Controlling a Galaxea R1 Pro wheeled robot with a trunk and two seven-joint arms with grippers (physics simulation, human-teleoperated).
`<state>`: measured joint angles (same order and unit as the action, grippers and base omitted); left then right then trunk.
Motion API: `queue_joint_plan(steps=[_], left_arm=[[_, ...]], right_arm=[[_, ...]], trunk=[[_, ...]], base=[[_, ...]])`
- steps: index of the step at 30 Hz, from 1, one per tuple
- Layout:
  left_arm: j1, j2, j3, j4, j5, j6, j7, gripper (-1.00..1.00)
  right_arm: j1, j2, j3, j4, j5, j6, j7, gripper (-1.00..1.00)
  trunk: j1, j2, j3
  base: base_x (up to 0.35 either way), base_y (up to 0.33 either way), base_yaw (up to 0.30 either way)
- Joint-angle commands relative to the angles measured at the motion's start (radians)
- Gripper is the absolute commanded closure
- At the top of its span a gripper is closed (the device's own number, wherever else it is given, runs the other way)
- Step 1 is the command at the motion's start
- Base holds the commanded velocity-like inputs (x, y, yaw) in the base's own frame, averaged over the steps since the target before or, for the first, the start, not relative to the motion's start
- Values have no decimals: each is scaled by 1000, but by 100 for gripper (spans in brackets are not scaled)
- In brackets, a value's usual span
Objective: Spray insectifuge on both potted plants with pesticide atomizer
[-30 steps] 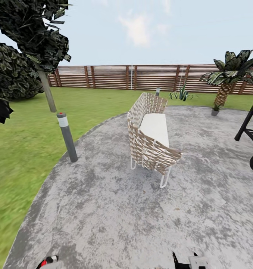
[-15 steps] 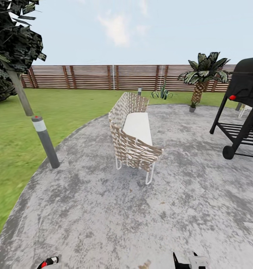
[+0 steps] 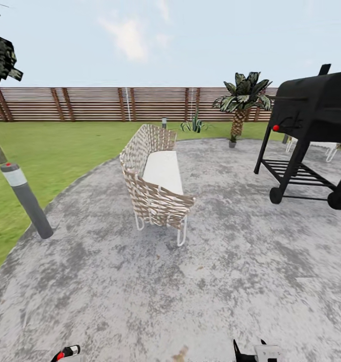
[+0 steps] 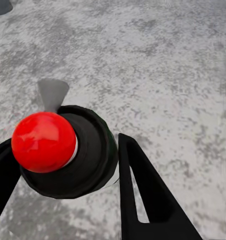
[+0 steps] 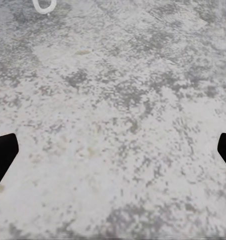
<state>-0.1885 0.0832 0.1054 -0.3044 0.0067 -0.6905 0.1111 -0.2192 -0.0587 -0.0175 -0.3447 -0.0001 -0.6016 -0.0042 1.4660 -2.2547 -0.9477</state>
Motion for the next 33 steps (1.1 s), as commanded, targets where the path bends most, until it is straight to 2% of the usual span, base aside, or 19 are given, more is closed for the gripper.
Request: queue_joint_plan(steps=[1,33], left_arm=[[0,0,-1,0,0,-3,3,100],[0,0,-1,0,-2,-3,2,100]], right_arm=[[-1,0,-1,1,0,-3,0,-100],[-1,0,-1,1,0,-3,0,-100]], trunk=[[0,0,-1],[0,0,-1]], base=[[51,-153,-300],[27,-266,-300]])
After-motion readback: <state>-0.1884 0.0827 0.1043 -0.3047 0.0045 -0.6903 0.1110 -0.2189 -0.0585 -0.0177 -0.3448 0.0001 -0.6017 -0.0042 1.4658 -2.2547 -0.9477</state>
